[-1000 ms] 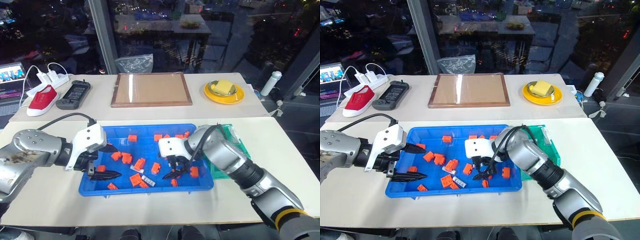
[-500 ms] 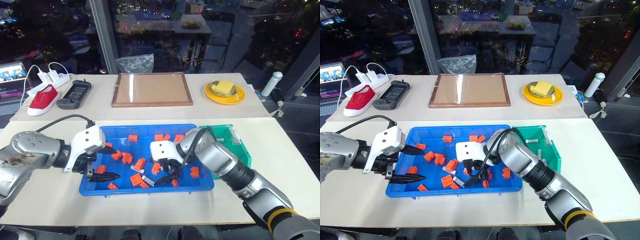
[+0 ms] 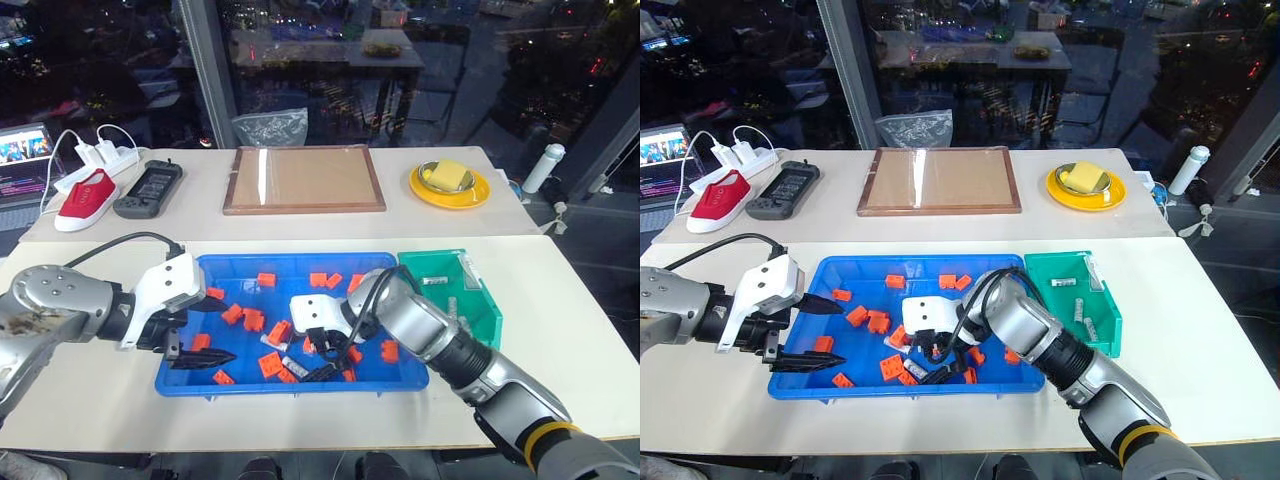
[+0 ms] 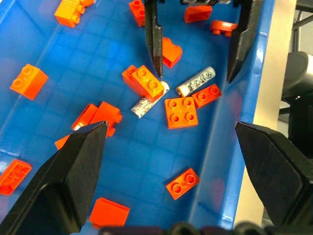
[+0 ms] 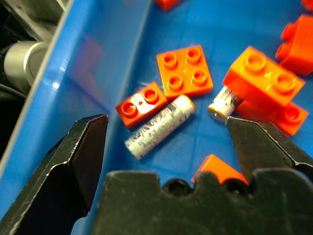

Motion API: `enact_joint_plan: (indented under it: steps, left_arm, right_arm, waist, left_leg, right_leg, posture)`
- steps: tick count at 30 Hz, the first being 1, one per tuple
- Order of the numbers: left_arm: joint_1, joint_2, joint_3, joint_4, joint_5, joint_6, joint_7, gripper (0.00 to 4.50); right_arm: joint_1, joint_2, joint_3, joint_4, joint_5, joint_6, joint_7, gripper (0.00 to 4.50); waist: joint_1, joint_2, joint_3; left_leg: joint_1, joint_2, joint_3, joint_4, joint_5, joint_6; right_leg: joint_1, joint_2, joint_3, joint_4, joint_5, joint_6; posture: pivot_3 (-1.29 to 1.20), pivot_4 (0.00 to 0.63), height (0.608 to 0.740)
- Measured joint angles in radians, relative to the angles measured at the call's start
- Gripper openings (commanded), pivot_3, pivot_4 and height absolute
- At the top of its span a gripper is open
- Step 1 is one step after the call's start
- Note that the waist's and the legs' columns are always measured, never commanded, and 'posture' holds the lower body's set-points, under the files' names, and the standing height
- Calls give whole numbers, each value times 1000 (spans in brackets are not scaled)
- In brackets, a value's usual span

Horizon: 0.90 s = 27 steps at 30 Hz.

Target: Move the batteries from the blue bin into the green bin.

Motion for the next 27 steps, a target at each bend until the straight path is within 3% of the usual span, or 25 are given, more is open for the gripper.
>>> enact_joint_plan:
  steps: [10, 18, 27]
  left_arm:
    - [14, 5, 18, -1, -3, 1, 10, 4500]
    - [14, 5, 18, 0, -2, -1, 10, 4500]
    - [-26, 2, 2, 3, -3, -4, 9, 4500]
  right_arm:
    - [-12, 14, -10, 75, -32, -100, -27, 401]
    - [-12, -7, -21, 76, -30, -118, -26, 276]
    - [-20, -264, -203, -203, 156, -21, 166, 276]
  waist:
    - [0, 0, 0]
    - [2, 0, 0]
    - [3, 0, 0]
  left_leg:
    - [1, 0, 0, 0, 0, 0]
    - [1, 0, 0, 0, 0, 0]
    - [0, 1, 0, 0, 0, 0]
  right_leg:
    - [1, 0, 0, 0, 0, 0]
    - [0, 0, 0, 0, 0, 0]
    - [0, 1, 0, -1, 0, 0]
  posture:
    - [0, 150, 740]
    - [0, 150, 740]
    - [0, 150, 740]
